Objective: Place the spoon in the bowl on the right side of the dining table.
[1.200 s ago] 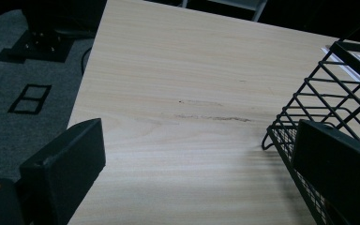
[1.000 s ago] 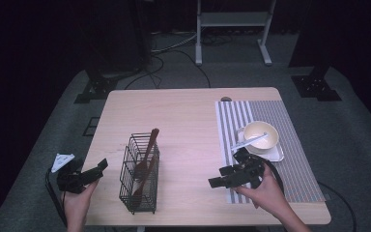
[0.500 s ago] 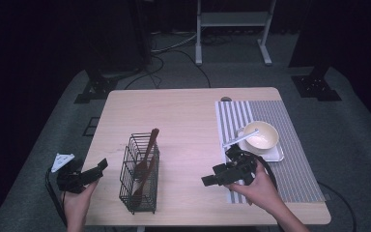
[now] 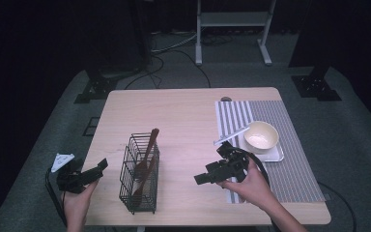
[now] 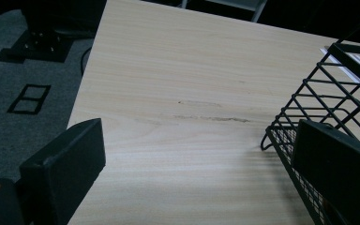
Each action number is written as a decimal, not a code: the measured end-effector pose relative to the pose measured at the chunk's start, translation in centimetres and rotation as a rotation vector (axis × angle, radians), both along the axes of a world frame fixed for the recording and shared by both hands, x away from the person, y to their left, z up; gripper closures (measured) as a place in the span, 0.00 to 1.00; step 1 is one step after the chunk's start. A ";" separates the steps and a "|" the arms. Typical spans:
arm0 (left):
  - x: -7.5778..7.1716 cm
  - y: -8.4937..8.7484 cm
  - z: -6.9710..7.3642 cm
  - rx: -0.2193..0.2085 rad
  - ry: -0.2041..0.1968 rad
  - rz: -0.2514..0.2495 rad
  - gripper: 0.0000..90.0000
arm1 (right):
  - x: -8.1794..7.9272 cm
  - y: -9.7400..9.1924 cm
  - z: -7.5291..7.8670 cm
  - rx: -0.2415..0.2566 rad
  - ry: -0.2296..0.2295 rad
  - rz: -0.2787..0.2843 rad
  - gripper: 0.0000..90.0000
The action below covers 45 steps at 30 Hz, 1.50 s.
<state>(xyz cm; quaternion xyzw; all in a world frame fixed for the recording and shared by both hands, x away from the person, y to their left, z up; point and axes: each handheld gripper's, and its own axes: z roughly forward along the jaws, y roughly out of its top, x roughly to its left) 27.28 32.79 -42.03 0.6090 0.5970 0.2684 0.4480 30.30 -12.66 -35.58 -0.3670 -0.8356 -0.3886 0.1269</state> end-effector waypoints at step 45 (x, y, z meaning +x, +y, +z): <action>-0.1 0.2 0.1 -0.002 -0.007 0.001 0.03 | 1.6 6.2 2.1 -0.046 0.017 0.089 0.27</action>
